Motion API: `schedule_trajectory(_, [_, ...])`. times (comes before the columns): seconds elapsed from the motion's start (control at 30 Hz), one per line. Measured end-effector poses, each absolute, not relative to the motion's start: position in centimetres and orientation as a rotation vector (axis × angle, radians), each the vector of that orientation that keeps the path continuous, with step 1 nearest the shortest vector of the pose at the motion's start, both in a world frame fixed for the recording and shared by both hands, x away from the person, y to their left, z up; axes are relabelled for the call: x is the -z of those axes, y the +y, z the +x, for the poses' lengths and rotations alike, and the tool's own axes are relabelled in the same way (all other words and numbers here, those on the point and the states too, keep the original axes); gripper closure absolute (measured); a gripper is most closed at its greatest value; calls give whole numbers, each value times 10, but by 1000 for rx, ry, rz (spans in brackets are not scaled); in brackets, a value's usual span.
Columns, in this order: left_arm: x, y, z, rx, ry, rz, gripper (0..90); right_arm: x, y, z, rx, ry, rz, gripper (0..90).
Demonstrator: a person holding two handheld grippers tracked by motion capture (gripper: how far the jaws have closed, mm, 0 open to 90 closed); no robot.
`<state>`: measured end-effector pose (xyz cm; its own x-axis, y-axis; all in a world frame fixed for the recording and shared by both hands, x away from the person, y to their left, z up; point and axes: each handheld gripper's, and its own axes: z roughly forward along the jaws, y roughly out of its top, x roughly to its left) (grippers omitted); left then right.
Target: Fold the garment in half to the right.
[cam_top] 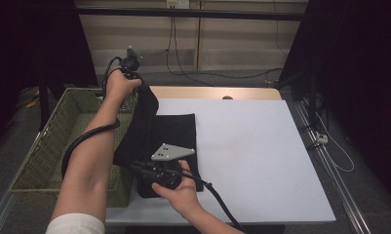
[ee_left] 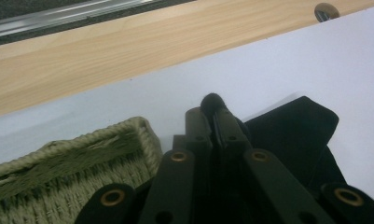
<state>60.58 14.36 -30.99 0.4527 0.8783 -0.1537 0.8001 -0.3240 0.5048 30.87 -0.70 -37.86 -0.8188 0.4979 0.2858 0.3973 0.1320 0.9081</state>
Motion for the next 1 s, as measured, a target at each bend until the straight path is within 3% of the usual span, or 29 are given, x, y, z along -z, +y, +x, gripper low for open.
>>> schedule_trajectory(0.43, [322, 119, 607, -181, 1395, 2209, 860, 384, -22, 306, -1764, 2280, 947, 843])
schedule_trajectory(0.63, [334, 94, 604, -92, 1341, 2207, 846, 391, -39, 301, -1710, 2269, 990, 829])
schedule_trajectory(0.7, [335, 93, 604, -149, 1319, 2190, 758, 392, -47, 296, -1645, 2266, 976, 791])
schedule_trajectory(0.77, [336, 94, 605, -124, 1348, 2136, 487, 391, -53, 293, -1618, 2244, 957, 615])
schedule_trajectory(0.8, [335, 95, 605, -140, 1351, 2149, 422, 391, -56, 293, -1601, 2244, 964, 533])
schedule_trajectory(0.97, [330, 105, 601, -132, 1312, 2203, 335, 389, -70, 298, -1561, 2194, 1004, 430])
schedule_trajectory(1.0, [330, 104, 599, -138, 1345, 2147, 326, 388, -72, 301, -1552, 2197, 1024, 402])
